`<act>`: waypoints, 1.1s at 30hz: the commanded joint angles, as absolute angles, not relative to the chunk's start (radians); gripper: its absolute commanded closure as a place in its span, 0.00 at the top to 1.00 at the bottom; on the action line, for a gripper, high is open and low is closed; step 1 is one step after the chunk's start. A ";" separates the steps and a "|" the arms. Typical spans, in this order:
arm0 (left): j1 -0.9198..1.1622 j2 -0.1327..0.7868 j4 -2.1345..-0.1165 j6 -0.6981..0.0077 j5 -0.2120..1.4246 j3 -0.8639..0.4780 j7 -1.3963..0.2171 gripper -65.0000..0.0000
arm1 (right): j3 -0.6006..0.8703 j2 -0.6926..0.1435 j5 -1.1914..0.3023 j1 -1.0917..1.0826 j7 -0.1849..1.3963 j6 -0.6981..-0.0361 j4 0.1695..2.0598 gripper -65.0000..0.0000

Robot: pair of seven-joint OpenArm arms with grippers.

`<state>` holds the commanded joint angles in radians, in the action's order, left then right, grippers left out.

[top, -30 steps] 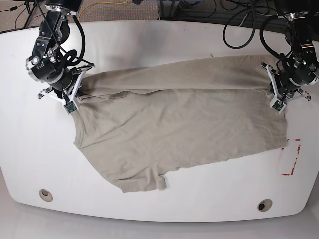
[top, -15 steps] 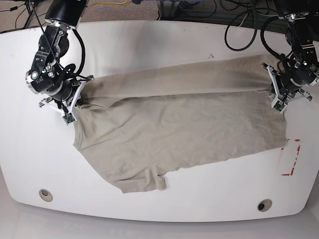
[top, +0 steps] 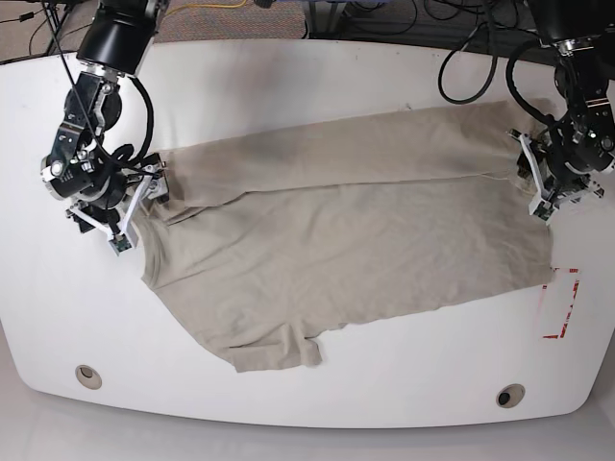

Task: Layout the t-shirt on the table in an organized manner, then fold the t-shirt properly
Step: 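Pull the shirt edge with both grippers away from the shirt body, then open the right gripper and regrasp the shirt edge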

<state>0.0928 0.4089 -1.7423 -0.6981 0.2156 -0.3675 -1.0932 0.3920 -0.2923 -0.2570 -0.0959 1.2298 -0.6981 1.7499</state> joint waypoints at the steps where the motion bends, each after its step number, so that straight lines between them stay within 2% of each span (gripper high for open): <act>1: 0.084 0.409 -1.742 -0.698 0.216 -0.369 -1.095 0.77 | 0.392 -0.294 -0.254 -0.096 1.230 -0.698 1.764 1.00; 2: 0.074 0.410 -1.745 -0.698 0.216 -0.369 -1.095 0.79 | 0.394 -0.297 -0.254 -0.096 1.230 -0.698 1.784 1.00; 8: 0.024 0.410 -1.787 -0.698 0.217 -0.377 -1.099 0.77 | 0.395 -0.300 -0.252 -0.050 1.239 -0.698 1.910 1.00; 16: 0.033 0.407 -1.860 -0.698 0.223 -0.447 -1.145 0.77 | 0.441 -0.295 -0.252 0.030 1.230 -0.698 1.943 0.86; 19: 0.087 0.406 -1.860 -0.698 0.223 -0.449 -1.144 0.77 | 0.507 -0.275 -0.252 0.042 1.218 -0.698 1.894 0.82; 23: 0.148 0.372 -1.860 -0.698 0.223 -0.450 -1.138 0.75 | 0.572 -0.271 -0.252 0.044 1.173 -0.698 1.793 0.82; 28: 0.223 0.326 -1.862 -0.698 0.222 -0.495 -1.093 0.66 | 0.578 -0.285 -0.252 0.042 1.069 -0.698 1.652 0.82; 33: 0.243 0.298 -1.860 -0.698 0.220 -0.512 -1.082 0.67 | 0.576 -0.289 -0.262 0.015 1.004 -0.698 1.529 0.82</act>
<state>0.2432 0.2984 -1.8604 -0.6981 0.2202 -0.5117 -1.0825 0.5762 -0.2892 -0.2616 0.0146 1.0042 -0.6981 1.5290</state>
